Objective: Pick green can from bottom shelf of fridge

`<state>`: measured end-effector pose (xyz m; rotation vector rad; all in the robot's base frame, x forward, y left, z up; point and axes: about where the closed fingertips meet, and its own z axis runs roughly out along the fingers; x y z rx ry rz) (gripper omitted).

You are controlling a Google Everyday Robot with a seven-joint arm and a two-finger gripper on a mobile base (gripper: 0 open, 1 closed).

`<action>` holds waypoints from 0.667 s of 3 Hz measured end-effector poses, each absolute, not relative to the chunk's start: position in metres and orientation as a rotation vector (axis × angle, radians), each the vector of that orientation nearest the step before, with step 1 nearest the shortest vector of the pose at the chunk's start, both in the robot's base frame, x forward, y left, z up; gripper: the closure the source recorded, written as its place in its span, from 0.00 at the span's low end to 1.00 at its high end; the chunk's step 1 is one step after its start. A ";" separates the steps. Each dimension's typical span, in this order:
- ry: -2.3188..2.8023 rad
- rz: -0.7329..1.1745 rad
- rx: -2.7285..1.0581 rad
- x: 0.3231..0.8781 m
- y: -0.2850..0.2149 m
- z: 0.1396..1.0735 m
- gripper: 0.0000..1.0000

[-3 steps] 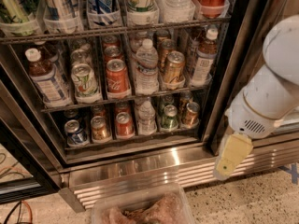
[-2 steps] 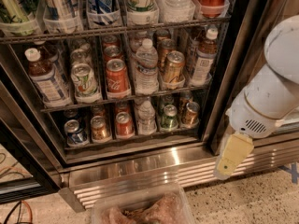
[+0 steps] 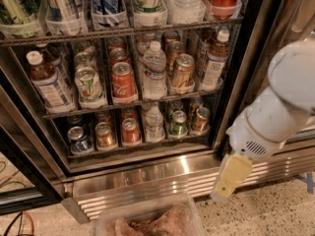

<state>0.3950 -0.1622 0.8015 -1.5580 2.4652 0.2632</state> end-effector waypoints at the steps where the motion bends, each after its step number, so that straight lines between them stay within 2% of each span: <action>1: 2.521 0.339 -1.460 0.391 -0.143 0.757 0.00; 2: 2.596 0.344 -1.365 0.394 -0.135 0.721 0.00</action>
Offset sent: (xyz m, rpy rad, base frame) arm 0.0055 0.0315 -0.1235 0.0198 0.0992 -0.2429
